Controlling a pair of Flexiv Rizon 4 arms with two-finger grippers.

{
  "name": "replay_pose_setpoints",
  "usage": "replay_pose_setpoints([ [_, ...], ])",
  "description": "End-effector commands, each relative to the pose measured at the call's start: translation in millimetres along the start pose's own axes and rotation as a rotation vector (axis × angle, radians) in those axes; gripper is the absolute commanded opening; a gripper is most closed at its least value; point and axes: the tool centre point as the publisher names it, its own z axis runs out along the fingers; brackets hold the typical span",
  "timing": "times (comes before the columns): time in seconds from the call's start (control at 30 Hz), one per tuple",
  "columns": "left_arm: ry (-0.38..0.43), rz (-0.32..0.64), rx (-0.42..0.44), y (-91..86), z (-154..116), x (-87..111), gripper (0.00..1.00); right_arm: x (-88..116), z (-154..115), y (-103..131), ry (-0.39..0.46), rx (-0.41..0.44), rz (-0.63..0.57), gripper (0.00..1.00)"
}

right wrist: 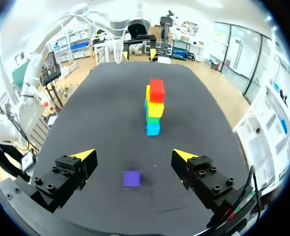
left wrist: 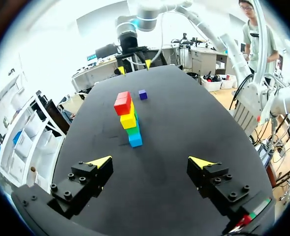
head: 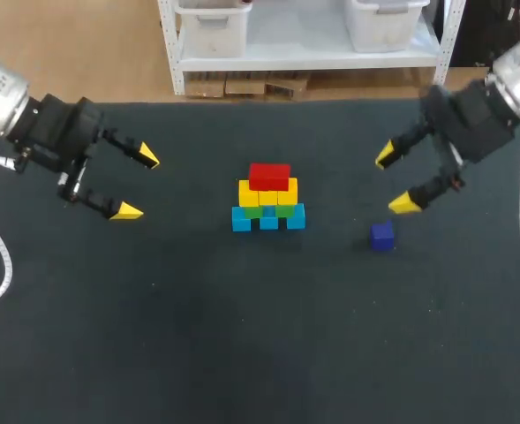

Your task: Place the blue cubes, place green cubes on the blue cubes, place the yellow cubes on the green cubes, then place the red cubes on the yellow cubes, and place purple cube on the red cubes.

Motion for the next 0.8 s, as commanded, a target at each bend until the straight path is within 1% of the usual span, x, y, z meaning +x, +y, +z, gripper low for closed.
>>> replay_pose_setpoints([
  [0.03,-0.002,0.002,0.0,0.3,-0.2,1.1,1.0,22.2,12.5,15.8,-0.018,0.056,0.044,1.0],
  [0.13,-0.002,0.002,0.0,0.3,-0.2,1.1,1.0,34.7,18.1,18.4,-0.034,0.057,0.056,1.0],
  [0.2,-0.002,0.002,0.0,0.3,-0.2,1.1,1.0,42.2,22.3,18.5,-0.038,0.04,0.054,1.0],
  [0.27,-0.002,0.002,0.0,0.3,-0.2,1.1,1.0,49.9,28.0,17.2,-0.019,0.022,0.048,1.0],
  [0.47,-0.002,0.002,0.0,0.3,-0.2,1.1,1.0,67.9,37.1,13.0,0.001,0.005,0.027,1.0],
  [0.8,-0.002,0.002,0.0,0.3,-0.2,1.1,1.0,77.9,58.2,-2.7,0.002,-0.003,0.002,1.0],
])
